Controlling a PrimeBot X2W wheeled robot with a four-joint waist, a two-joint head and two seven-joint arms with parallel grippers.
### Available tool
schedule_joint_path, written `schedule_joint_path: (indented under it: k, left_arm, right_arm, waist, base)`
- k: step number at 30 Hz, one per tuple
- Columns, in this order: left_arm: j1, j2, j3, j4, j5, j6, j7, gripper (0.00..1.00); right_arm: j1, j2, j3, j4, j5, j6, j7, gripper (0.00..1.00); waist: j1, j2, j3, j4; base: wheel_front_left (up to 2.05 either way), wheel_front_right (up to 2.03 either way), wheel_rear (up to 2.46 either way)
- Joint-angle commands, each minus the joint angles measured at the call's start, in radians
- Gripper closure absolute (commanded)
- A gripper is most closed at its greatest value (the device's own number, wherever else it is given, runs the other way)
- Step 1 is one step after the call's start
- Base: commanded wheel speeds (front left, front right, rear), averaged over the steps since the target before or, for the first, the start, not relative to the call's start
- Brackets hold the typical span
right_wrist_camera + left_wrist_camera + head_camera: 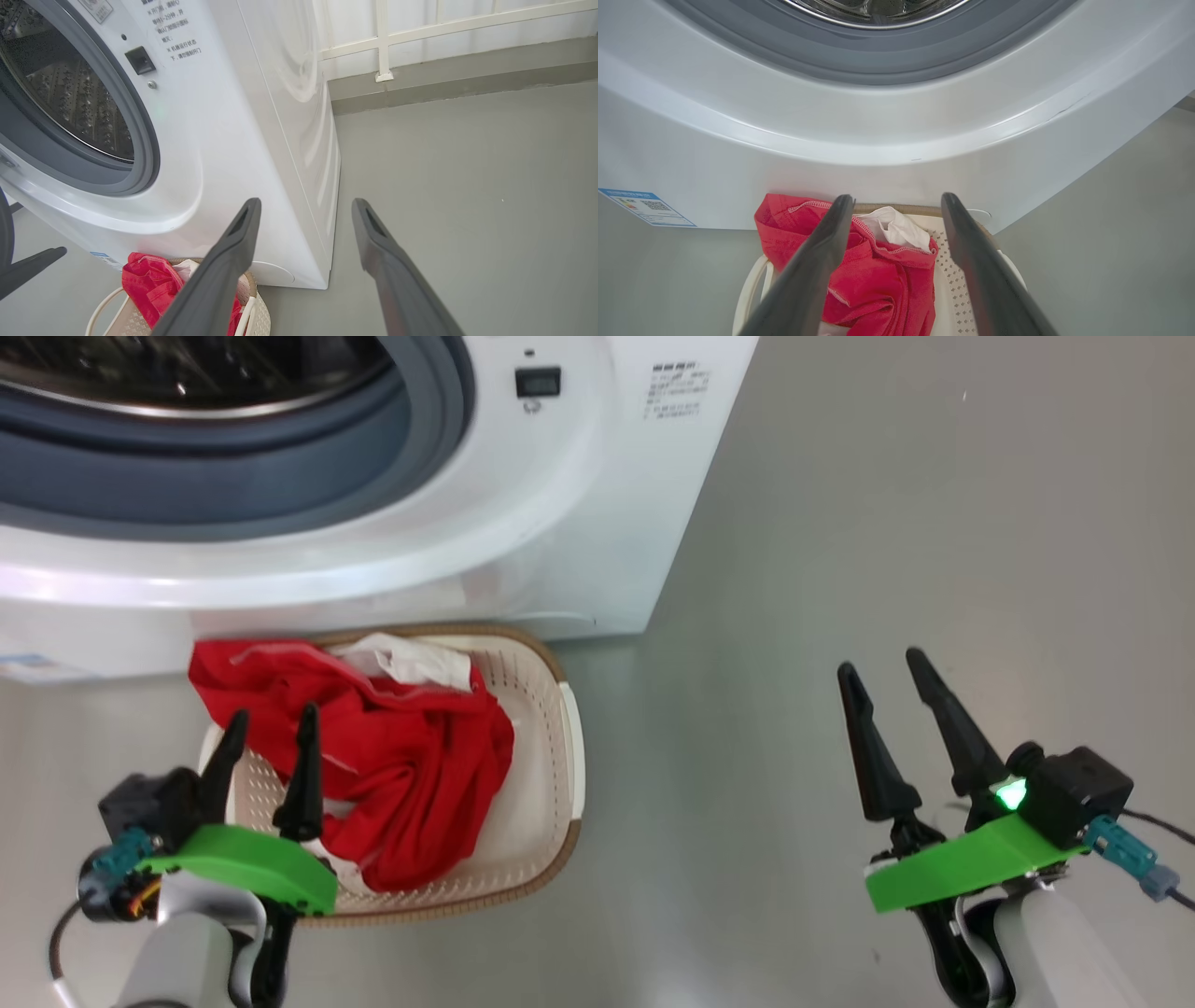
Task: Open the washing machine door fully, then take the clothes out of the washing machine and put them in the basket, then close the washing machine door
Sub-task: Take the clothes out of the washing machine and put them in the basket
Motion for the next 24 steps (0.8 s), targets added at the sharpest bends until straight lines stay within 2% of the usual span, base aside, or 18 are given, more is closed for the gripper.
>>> schedule_joint_path:
  k: [1,16,24]
  left_arm:
    - [0.037,0.021,0.037,-0.039,0.017,-0.005,-0.005,0.0]
    - [0.201,0.0,0.063,-0.226,0.059,-0.005,-0.005,0.0]
    - [0.277,-0.005,0.076,-0.306,0.072,-0.005,-0.005,0.0]
  right_arm:
    - [0.029,0.001,0.022,-0.016,-0.016,0.008,-0.006,0.0]
    - [0.158,0.001,-0.008,0.007,-0.037,0.008,-0.006,0.0]
    - [0.206,0.001,-0.025,0.004,-0.045,0.008,-0.006,0.0]
  waist:
    - [0.0,-0.0001,-0.079,0.01]
    - [0.0,-0.0001,-0.265,0.029]
    - [0.0,-0.0001,-0.313,0.037]
  base:
    - [0.0,0.0,0.0]
    - [0.0,0.0,0.0]
    - [0.0,0.0,0.0]
